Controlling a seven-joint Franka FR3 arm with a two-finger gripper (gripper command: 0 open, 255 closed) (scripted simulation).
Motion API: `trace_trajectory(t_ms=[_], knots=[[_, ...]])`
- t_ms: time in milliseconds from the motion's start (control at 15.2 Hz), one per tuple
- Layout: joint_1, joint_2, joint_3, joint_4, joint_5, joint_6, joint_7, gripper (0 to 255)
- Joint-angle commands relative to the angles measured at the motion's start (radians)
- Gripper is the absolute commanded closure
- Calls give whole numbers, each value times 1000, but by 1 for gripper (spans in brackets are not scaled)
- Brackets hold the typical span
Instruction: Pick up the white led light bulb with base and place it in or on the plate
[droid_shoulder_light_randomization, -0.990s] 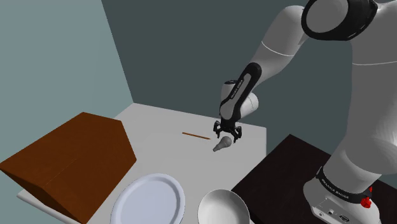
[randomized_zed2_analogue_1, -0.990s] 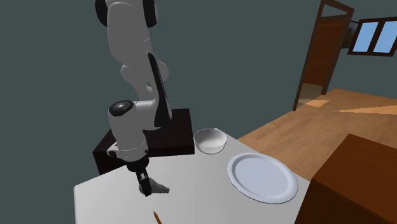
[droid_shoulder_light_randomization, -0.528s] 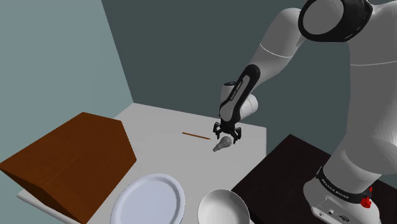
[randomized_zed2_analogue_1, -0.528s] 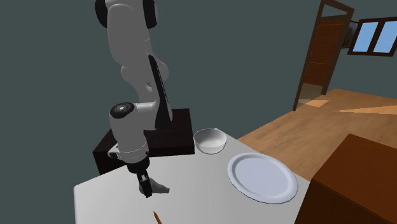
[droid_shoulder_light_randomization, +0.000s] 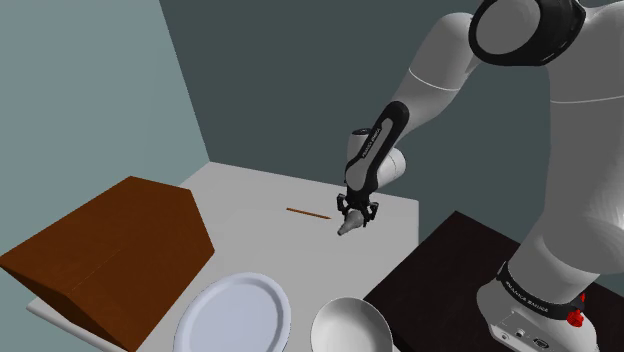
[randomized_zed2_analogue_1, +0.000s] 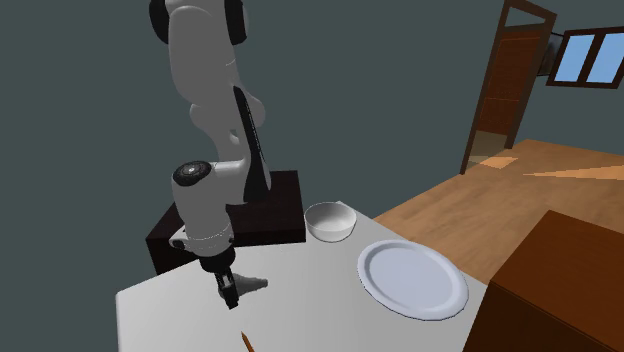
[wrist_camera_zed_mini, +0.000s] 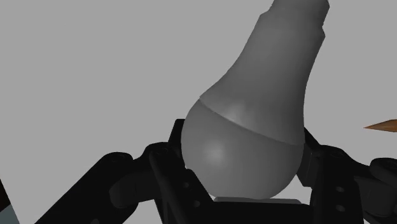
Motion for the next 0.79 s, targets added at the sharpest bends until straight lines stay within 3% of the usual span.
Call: trace_trajectory(t_ms=[0,726], knots=[[0,0,0,0,0,0,0,255],[2,-135,-4,-26,-6,-109,11,255]])
